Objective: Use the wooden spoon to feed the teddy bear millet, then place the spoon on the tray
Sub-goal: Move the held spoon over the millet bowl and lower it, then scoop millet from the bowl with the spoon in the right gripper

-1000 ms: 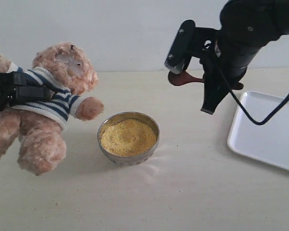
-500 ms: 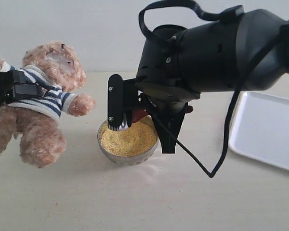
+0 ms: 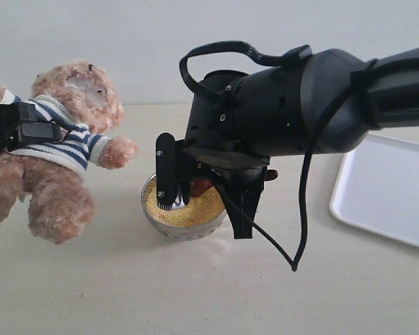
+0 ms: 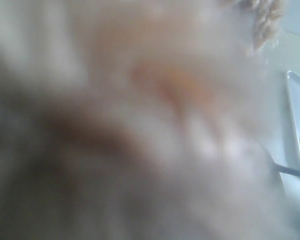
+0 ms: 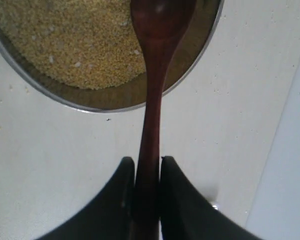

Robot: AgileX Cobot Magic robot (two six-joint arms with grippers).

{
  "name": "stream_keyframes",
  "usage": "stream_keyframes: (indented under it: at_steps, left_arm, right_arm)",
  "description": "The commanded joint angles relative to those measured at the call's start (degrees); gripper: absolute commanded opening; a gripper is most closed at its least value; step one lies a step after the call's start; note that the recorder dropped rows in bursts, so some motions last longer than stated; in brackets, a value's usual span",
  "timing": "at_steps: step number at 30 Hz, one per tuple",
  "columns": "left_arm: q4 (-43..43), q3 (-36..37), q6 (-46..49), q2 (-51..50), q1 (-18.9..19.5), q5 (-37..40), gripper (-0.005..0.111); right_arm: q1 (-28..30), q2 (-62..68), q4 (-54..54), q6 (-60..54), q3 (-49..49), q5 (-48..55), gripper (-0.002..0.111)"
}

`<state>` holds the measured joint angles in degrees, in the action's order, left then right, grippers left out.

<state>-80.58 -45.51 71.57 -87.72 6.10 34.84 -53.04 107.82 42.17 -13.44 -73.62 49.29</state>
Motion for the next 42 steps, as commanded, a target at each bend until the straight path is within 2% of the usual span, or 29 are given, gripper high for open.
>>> stream_keyframes:
  at_steps: [1, 17, 25, 34, 42]
  left_arm:
    - [-0.6, 0.3, 0.0, 0.5, 0.1, -0.2, 0.005]
    - [-0.2, 0.3, 0.0, 0.5, 0.1, 0.0, 0.005]
    - [0.5, 0.3, 0.0, 0.5, 0.1, 0.3, 0.005]
    - [0.7, 0.3, 0.9, 0.5, 0.1, 3.1, 0.005]
    - [1.1, 0.3, 0.9, 0.5, 0.1, 3.7, 0.005]
  right_arm:
    - [-0.1, 0.0, 0.5, 0.2, -0.3, 0.1, 0.000]
    - [-0.1, 0.0, -4.3, -2.1, -0.3, -0.2, 0.000]
    - [-0.1, -5.3, -4.5, -0.8, -0.3, -0.3, 0.000]
    - [-0.1, -7.8, -10.4, -0.5, -0.3, 0.8, 0.000]
    - [3.8, -7.1, -11.8, 3.0, -0.3, -3.6, 0.000]
